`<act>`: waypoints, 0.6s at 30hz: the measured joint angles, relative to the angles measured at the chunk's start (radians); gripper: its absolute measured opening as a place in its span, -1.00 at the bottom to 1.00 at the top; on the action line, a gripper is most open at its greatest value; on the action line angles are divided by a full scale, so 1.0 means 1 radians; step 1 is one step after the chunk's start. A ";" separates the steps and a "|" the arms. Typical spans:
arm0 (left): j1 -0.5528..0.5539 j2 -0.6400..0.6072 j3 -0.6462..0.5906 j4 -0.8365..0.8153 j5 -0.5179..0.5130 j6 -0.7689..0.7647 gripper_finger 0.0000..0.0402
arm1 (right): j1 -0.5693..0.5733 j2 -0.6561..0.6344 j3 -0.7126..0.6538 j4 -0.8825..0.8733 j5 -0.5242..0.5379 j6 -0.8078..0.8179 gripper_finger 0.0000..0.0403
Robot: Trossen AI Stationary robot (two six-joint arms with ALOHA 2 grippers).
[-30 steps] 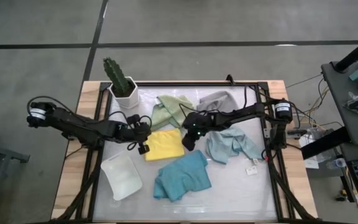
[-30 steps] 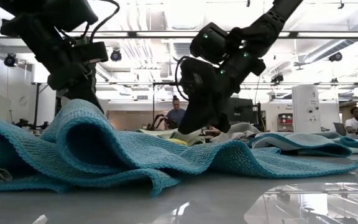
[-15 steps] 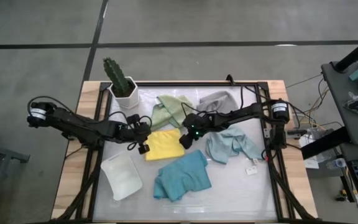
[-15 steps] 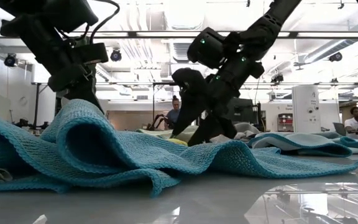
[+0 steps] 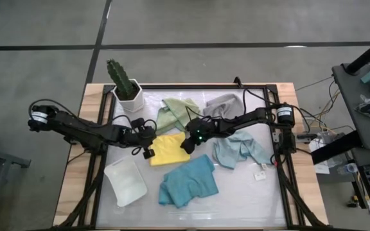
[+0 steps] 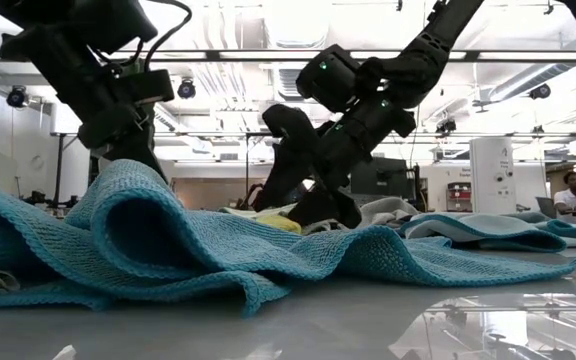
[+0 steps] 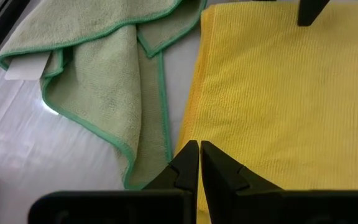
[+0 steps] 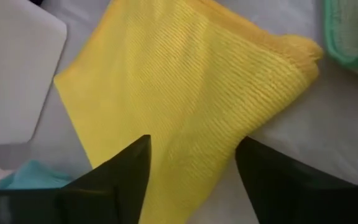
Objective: Fold microfiber towels
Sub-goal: Fold the yellow microfiber towel
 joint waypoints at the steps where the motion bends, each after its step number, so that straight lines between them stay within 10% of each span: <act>1: 0.000 0.000 0.000 0.002 0.000 0.000 -0.98 | 0.000 0.000 0.000 0.001 0.007 0.000 -0.02; 18: -0.004 0.000 -0.001 0.025 0.013 -0.001 -0.98 | -0.006 -0.009 0.000 -0.017 0.025 -0.093 -0.94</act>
